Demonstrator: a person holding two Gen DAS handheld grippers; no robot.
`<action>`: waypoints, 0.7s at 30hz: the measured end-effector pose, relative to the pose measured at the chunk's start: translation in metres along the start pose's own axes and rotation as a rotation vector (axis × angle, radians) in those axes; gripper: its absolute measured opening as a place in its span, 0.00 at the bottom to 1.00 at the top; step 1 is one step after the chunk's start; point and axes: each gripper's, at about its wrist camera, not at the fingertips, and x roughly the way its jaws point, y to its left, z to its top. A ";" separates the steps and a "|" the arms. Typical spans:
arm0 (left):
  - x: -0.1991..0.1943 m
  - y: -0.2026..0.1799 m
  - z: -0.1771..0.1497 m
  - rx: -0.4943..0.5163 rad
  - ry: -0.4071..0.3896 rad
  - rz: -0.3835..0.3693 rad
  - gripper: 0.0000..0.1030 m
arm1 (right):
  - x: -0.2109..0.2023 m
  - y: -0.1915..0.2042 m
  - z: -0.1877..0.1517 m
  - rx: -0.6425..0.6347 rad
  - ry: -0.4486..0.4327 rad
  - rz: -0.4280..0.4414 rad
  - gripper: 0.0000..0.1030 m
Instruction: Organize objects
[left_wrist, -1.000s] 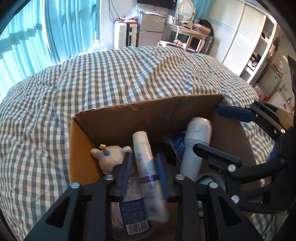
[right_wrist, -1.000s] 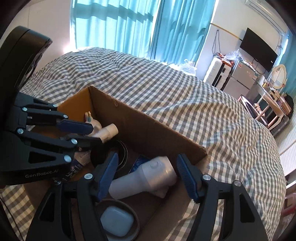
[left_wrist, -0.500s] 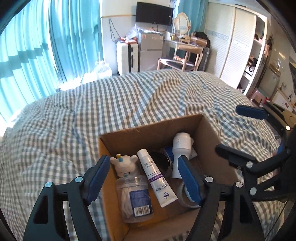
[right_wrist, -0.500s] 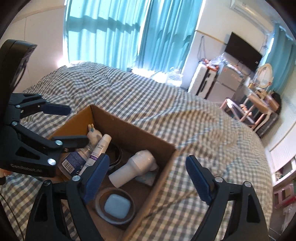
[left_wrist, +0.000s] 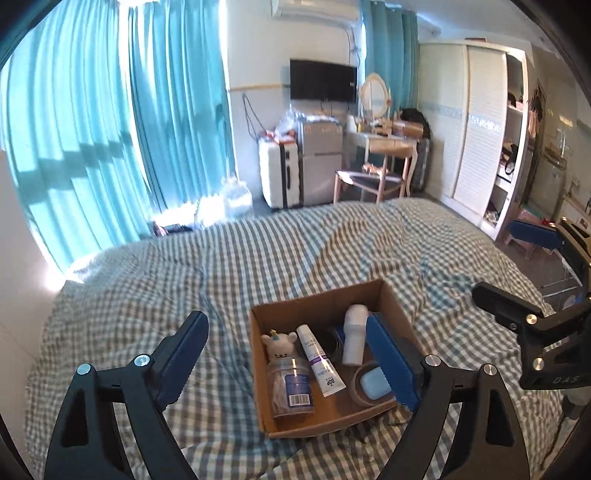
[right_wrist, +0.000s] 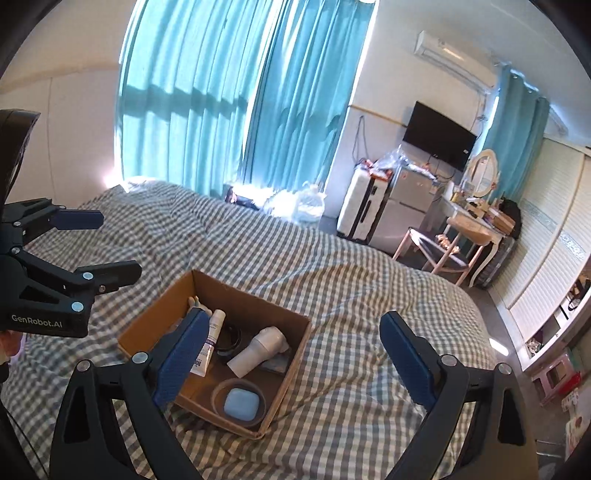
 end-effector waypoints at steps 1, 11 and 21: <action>-0.010 -0.001 0.001 0.000 -0.016 0.007 0.92 | -0.010 0.000 0.001 0.002 -0.013 -0.008 0.93; -0.110 -0.008 0.004 -0.043 -0.169 0.083 0.97 | -0.108 0.001 0.006 0.052 -0.119 -0.012 0.97; -0.154 -0.024 -0.020 -0.058 -0.258 0.120 1.00 | -0.161 0.010 -0.014 0.085 -0.222 -0.092 0.98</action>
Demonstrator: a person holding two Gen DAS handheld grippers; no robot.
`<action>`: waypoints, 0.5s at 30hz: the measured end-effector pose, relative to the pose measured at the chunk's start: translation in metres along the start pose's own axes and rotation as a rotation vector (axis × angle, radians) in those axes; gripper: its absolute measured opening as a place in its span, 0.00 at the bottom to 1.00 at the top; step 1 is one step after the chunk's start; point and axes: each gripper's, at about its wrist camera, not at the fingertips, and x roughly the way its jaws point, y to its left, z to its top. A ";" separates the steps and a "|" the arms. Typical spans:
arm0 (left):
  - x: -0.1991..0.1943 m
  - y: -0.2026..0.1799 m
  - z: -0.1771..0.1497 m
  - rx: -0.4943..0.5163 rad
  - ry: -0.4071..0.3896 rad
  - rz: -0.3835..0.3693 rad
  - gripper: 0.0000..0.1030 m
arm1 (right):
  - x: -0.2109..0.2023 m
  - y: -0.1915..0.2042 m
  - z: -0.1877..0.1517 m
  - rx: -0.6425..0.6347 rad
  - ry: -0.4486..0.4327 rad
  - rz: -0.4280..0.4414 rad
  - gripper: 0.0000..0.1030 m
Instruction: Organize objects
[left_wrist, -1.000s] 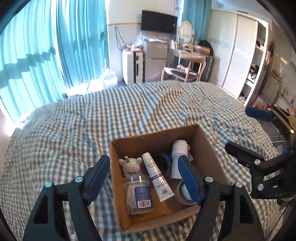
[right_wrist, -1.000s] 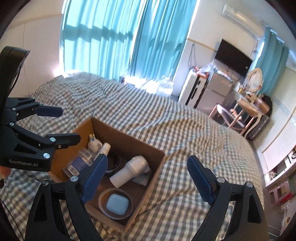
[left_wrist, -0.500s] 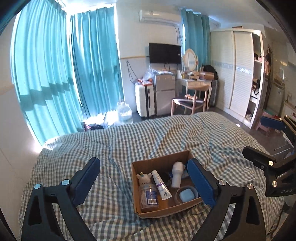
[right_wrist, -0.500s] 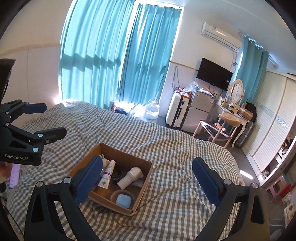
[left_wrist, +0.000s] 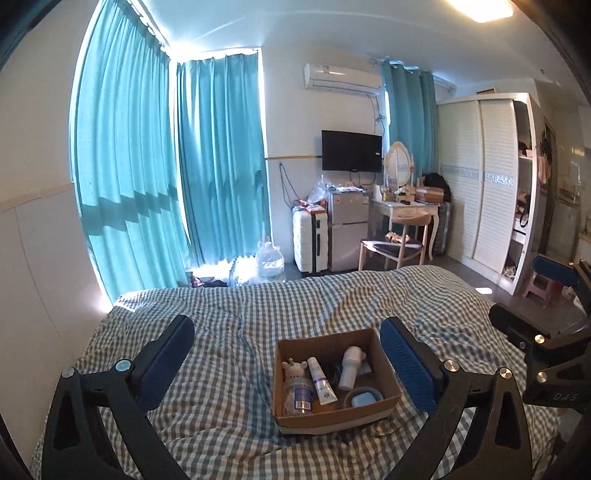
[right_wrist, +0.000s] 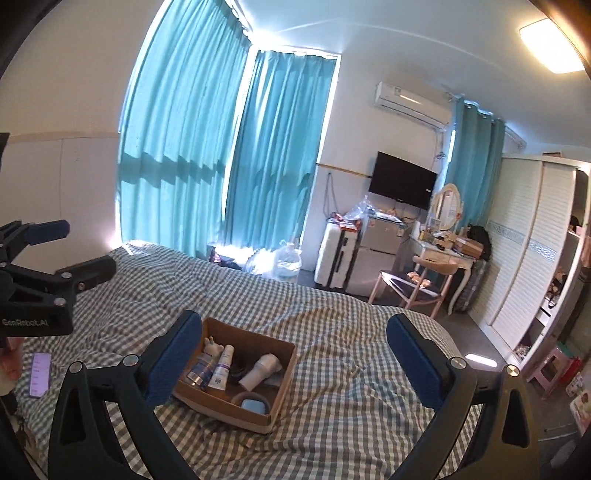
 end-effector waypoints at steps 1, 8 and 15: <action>0.000 -0.002 -0.004 0.004 0.001 -0.001 1.00 | -0.001 0.000 -0.006 0.006 0.004 -0.003 0.98; 0.018 -0.004 -0.040 -0.026 -0.002 0.027 1.00 | 0.028 -0.001 -0.065 0.087 0.083 0.004 0.98; 0.039 -0.013 -0.085 -0.026 0.018 0.107 1.00 | 0.060 0.005 -0.105 0.162 0.080 0.005 0.99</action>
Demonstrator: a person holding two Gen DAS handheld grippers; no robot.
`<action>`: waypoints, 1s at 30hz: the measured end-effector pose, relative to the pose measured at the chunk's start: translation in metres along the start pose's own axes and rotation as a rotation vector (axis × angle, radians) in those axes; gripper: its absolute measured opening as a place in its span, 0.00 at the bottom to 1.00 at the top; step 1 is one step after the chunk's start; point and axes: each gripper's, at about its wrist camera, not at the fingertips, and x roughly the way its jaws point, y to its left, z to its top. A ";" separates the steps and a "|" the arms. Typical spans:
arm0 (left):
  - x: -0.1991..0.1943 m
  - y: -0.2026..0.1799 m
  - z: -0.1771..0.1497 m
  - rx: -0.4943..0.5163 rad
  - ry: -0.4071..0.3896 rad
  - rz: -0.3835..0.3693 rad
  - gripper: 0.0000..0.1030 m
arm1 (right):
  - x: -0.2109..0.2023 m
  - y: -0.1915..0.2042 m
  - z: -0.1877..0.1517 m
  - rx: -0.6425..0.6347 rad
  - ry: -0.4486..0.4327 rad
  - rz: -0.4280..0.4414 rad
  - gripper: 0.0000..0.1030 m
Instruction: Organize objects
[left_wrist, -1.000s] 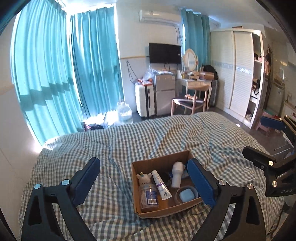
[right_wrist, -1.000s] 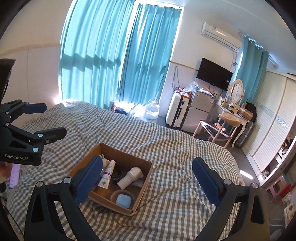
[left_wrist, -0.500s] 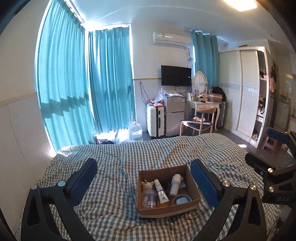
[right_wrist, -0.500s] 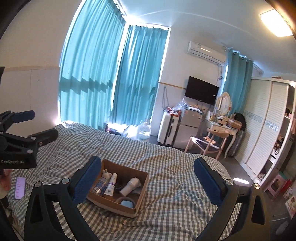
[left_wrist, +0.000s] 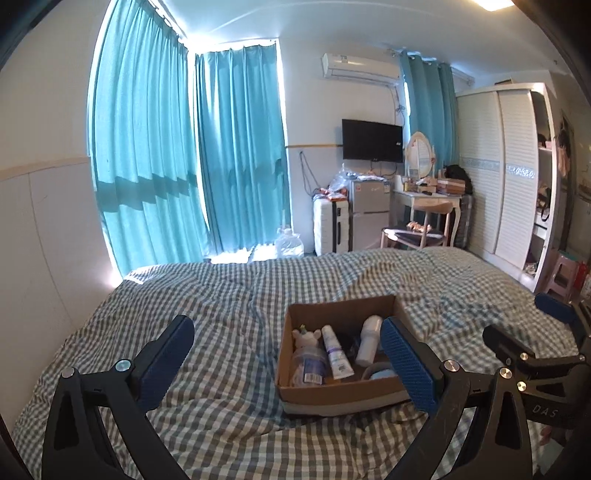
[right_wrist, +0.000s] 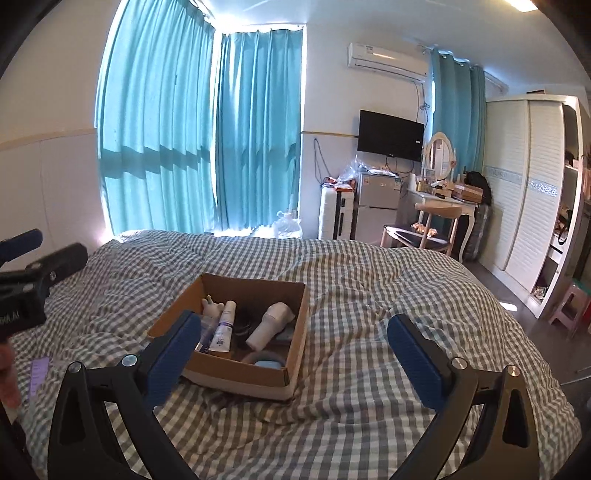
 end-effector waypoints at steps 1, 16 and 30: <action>0.004 0.000 -0.007 -0.003 0.010 0.020 1.00 | 0.004 0.001 -0.005 -0.003 0.005 -0.019 0.99; 0.010 0.003 -0.042 -0.026 0.055 -0.010 1.00 | -0.005 -0.011 -0.032 0.074 -0.017 -0.020 0.99; 0.013 0.000 -0.047 0.019 0.073 0.034 1.00 | -0.001 -0.010 -0.037 0.058 0.007 -0.046 0.99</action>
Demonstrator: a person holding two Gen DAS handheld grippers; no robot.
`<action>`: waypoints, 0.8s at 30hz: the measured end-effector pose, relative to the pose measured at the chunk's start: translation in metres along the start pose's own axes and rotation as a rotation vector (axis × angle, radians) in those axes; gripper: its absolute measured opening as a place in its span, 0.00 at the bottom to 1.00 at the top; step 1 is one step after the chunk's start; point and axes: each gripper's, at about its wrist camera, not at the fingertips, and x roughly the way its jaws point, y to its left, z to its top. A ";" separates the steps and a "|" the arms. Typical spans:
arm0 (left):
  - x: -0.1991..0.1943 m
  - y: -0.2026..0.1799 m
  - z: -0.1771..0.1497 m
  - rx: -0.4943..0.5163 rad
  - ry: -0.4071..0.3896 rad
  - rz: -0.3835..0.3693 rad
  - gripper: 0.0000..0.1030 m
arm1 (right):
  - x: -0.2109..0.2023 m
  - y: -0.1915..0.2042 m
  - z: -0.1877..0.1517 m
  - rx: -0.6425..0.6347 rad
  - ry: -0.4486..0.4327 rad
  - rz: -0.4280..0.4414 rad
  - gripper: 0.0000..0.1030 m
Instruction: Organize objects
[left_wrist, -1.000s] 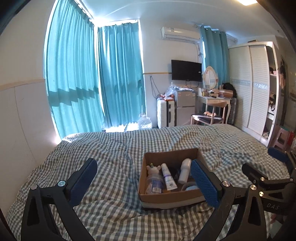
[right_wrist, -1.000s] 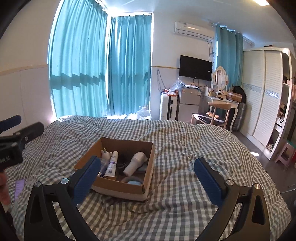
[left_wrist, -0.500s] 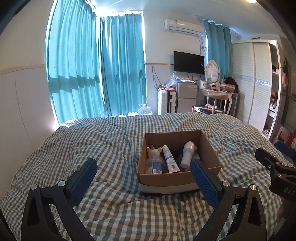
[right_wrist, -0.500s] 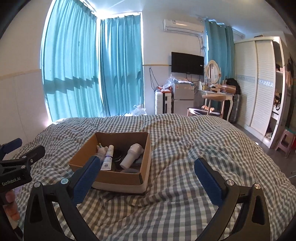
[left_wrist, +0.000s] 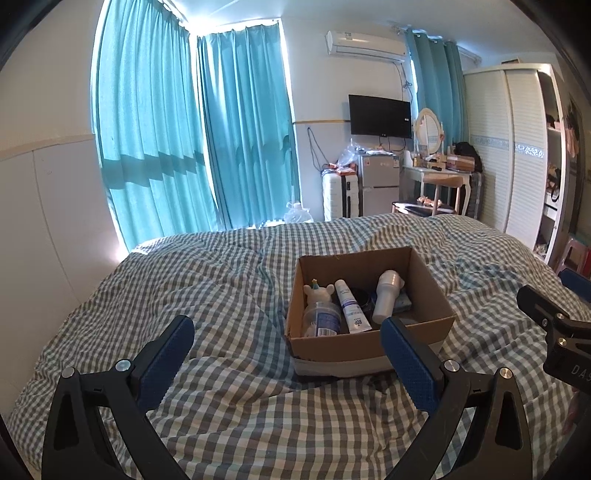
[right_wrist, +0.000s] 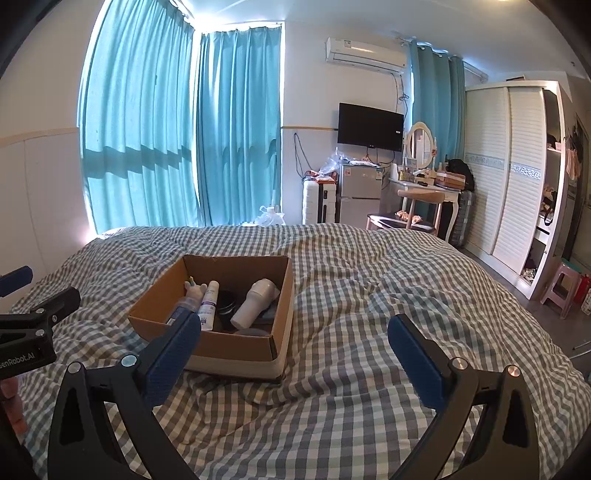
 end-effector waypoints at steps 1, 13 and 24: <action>0.000 -0.001 0.000 0.009 -0.001 0.001 1.00 | 0.000 0.000 0.000 0.001 0.000 0.001 0.99; -0.001 0.001 -0.003 -0.002 0.003 0.001 1.00 | 0.002 0.007 -0.005 -0.036 0.007 -0.012 0.99; 0.001 0.006 -0.005 -0.012 0.010 -0.007 1.00 | 0.005 0.012 -0.009 -0.055 0.020 -0.011 0.99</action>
